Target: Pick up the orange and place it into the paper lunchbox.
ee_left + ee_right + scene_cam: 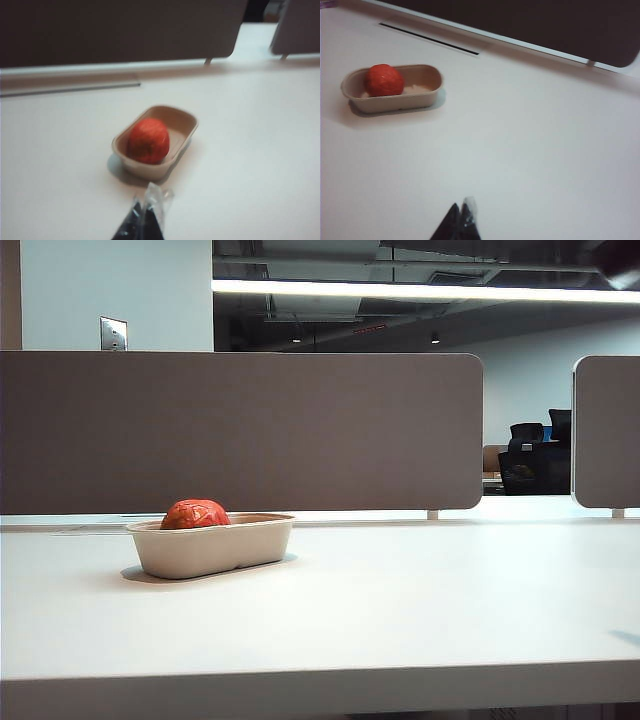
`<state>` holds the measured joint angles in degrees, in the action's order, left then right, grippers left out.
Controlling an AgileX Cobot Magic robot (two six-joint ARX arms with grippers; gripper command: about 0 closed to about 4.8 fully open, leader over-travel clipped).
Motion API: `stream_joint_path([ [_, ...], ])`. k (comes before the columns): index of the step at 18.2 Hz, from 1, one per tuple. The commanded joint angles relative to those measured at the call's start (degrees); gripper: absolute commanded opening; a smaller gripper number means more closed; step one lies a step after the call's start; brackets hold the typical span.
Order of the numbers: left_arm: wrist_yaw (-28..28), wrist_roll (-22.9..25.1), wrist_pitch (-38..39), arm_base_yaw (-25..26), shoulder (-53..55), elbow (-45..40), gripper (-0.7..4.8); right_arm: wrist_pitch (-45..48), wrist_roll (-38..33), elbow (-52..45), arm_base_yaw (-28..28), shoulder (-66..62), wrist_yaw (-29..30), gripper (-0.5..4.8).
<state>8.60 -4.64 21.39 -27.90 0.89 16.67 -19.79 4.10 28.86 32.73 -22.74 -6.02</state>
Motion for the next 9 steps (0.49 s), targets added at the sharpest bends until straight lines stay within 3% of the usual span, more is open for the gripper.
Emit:
stream_joint_path([
  [1,1.88,0.15,-3.30,0.13,-0.07,-1.16,-0.05,1.70,-4.35,-2.29,0.07,5.62,1.62,-0.01],
  [5,1.14,-0.37,-11.08,0.11,-0.07,-8.09,-0.06,0.59,-7.08,-3.39,0.07,11.80,3.37,-0.01],
  [9,0.61,-0.28,-14.19,0.13,-0.07,-10.78,-0.06,0.31,-7.08,-3.39,0.04,15.08,3.23,0.00],
])
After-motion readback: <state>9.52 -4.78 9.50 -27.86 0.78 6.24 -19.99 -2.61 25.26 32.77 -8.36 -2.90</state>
